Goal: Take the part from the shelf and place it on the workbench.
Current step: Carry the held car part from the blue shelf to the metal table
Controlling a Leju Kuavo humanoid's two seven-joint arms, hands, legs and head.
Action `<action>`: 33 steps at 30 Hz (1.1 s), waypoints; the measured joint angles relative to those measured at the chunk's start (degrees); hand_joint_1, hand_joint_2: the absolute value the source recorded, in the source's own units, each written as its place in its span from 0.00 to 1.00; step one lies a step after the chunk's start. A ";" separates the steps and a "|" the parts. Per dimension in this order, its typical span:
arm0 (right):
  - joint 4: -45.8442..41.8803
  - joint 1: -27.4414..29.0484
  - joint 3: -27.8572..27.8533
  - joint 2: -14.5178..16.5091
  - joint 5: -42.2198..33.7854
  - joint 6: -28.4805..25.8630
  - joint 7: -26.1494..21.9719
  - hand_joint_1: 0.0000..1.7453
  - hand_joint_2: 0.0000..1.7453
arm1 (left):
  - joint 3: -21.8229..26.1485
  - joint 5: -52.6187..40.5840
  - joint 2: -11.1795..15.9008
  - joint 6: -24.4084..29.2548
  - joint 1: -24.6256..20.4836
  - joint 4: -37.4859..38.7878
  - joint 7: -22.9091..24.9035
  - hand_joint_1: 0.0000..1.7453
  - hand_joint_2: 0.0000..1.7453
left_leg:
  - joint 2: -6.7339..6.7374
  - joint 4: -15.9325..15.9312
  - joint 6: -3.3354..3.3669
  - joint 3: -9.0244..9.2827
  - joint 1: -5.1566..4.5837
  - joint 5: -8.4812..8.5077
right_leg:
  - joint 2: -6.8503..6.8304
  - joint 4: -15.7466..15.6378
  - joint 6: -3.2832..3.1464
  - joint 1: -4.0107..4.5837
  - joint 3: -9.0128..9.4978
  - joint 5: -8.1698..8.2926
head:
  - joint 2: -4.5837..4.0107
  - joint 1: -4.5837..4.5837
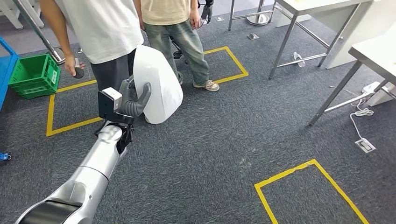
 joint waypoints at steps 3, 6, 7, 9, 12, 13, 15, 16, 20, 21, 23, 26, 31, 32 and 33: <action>-0.01 -0.09 0.02 0.03 0.30 0.04 -0.17 0.00 0.00 | 0.00 -0.15 0.17 0.39 -0.03 -0.04 0.00 1.00 1.00 | 1.08 0.07 -0.93 0.41 0.00 -0.43 | 1.68 -0.32 -1.17 0.04 -0.21 0.25 | 0.00 -0.10; -0.01 -0.20 0.08 0.03 0.51 0.07 -0.21 0.00 0.00 | -0.01 -0.30 0.73 0.98 0.17 -0.09 0.00 1.00 1.00 | -3.41 5.52 -1.93 -1.80 0.44 -4.03 | 3.64 -0.63 -2.06 -0.35 -0.22 0.68 | 0.01 -0.23; -0.01 -0.29 0.10 0.03 0.58 0.11 -0.22 0.00 0.00 | -0.02 -0.33 1.05 1.10 0.48 -0.09 0.00 1.00 1.00 | -4.67 9.42 -2.05 -3.56 0.51 -5.98 | 4.44 -0.63 -2.25 -0.37 -0.29 0.75 | 0.01 -0.27; -0.01 -0.32 0.12 0.03 0.71 0.24 -0.26 0.00 0.00 | -0.02 -0.31 1.63 1.21 1.48 -0.10 0.00 1.00 1.00 | -5.46 15.81 -2.05 -6.60 0.55 -8.11 | 6.30 -0.61 -2.42 -0.34 -0.38 0.84 | -0.01 -0.28; -0.01 -0.02 0.13 0.03 1.07 0.20 -0.21 0.00 0.00 | -0.01 -0.32 2.05 1.38 2.49 -0.36 0.00 1.00 1.00 | -6.62 10.66 -1.43 -4.69 0.56 -3.65 | 8.97 -0.56 -2.23 -0.34 -0.38 1.02 | -0.01 -0.33; -0.01 0.05 0.13 0.05 1.16 0.11 -0.20 0.00 0.00 | 0.00 -0.38 2.19 1.43 2.57 -0.50 0.00 1.00 1.00 | -8.07 6.47 -1.12 -2.88 0.60 -1.80 | 9.68 -0.56 -2.05 -0.35 -0.44 1.12 | -0.01 -0.33; -0.01 0.06 0.14 0.08 1.23 -0.06 -0.37 0.00 0.00 | 0.00 -0.62 2.37 1.45 2.80 -0.72 0.00 1.00 1.00 | -10.23 0.77 -0.77 -0.41 0.59 0.17 | 11.00 -0.58 -1.49 -0.42 -0.72 1.42 | -0.01 -0.32; 0.00 0.09 0.14 0.10 1.25 -0.10 -0.46 0.00 0.00 | -0.01 -0.79 2.43 1.43 3.05 -0.79 0.00 1.00 1.00 | -10.50 -0.01 -0.66 -0.04 0.50 0.16 | 11.61 -0.69 -1.13 -0.51 -0.90 1.62 | -0.01 -0.32; 0.01 0.64 0.14 0.13 0.95 -0.17 -0.44 0.00 0.00 | -0.02 -1.23 2.11 1.28 3.58 -0.93 0.00 1.00 1.00 | -7.87 -0.87 0.53 0.19 0.63 1.01 | 10.54 0.19 0.03 -0.31 -1.91 1.12 | -0.01 -0.14; 0.01 0.66 0.14 0.12 0.65 -0.15 -0.25 0.00 0.00 | -0.01 -1.33 2.04 1.47 3.49 -0.77 0.01 1.00 1.00 | -7.12 -1.12 0.89 0.16 0.74 1.23 | 8.66 2.48 0.13 -0.15 -2.96 -0.33 | -0.01 0.01; 0.01 0.52 0.13 0.12 -0.04 -0.06 0.13 0.00 0.00 | 0.00 -1.52 1.96 1.88 3.38 -0.15 0.01 1.00 1.00 | -5.54 -1.13 1.24 -0.02 0.61 1.32 | 5.81 9.81 0.31 -0.11 -6.23 -4.15 | -0.01 0.27; 0.01 0.46 0.07 0.11 -0.72 -0.02 0.20 0.00 0.00 | 0.00 -1.50 1.62 1.78 3.38 0.79 0.00 1.00 1.00 | -2.96 -0.84 1.23 -0.28 0.59 1.17 | 5.04 13.81 0.66 -0.30 -7.65 -4.80 | -0.01 0.28; 0.00 0.25 -0.05 0.23 -1.69 -0.05 0.20 0.00 0.00 | 0.03 -1.39 1.02 1.54 2.72 1.96 0.00 1.00 1.00 | 0.49 0.32 -0.17 -0.30 0.23 0.13 | 0.29 -0.19 -0.02 -0.11 -0.03 -0.09 | -0.01 0.20; 0.01 0.23 -0.06 0.27 -1.79 -0.03 0.19 0.00 0.00 | 0.04 -1.48 0.86 1.45 2.46 2.16 0.00 1.00 1.00 | 1.11 0.27 -0.48 -0.18 0.14 0.03 | 0.87 -0.12 -0.46 0.00 -0.15 0.03 | -0.01 0.15; 0.01 0.25 -0.07 0.27 -1.84 -0.03 0.16 0.00 0.00 | 0.04 -1.59 0.59 1.39 2.20 2.31 0.00 1.00 1.00 | 1.62 0.19 -0.80 -0.01 0.19 -0.03 | 1.67 -0.14 -0.87 0.01 -0.24 0.13 | 0.00 0.10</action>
